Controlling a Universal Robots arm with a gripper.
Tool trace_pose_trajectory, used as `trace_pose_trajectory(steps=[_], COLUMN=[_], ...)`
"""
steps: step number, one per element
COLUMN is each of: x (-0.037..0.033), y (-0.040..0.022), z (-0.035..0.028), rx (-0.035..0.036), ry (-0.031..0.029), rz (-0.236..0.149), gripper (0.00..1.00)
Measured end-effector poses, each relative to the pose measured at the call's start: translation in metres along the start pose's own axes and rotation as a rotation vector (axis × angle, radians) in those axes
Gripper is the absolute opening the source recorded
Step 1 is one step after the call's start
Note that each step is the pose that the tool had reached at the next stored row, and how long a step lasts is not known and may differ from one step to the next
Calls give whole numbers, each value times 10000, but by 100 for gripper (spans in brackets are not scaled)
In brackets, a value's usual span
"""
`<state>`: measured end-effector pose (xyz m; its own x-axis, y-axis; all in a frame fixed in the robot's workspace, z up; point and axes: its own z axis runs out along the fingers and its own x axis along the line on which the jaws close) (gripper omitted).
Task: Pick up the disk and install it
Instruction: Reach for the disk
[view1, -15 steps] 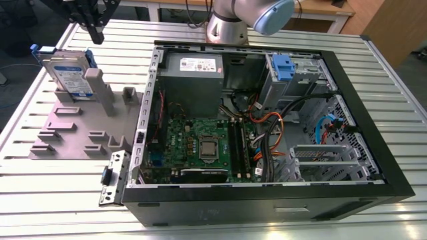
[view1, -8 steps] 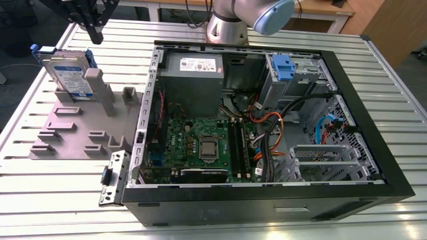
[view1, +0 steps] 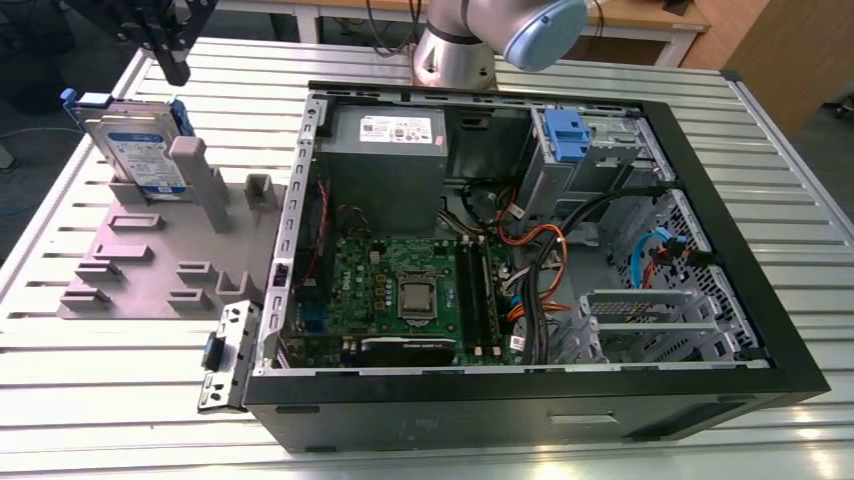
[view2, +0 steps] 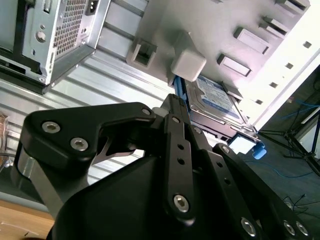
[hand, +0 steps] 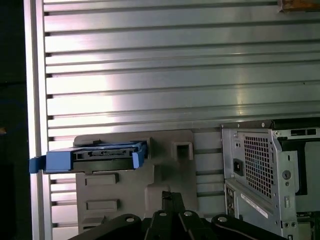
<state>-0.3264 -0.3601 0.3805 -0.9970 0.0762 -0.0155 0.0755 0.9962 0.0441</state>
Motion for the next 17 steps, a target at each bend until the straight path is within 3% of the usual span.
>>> trace_pose_trajectory(steps=[5,17], x=[66,87], y=[-5,-6], z=[6,6], rx=[-2,-2], ry=[0,0], rz=[0,1], gripper=[11,11])
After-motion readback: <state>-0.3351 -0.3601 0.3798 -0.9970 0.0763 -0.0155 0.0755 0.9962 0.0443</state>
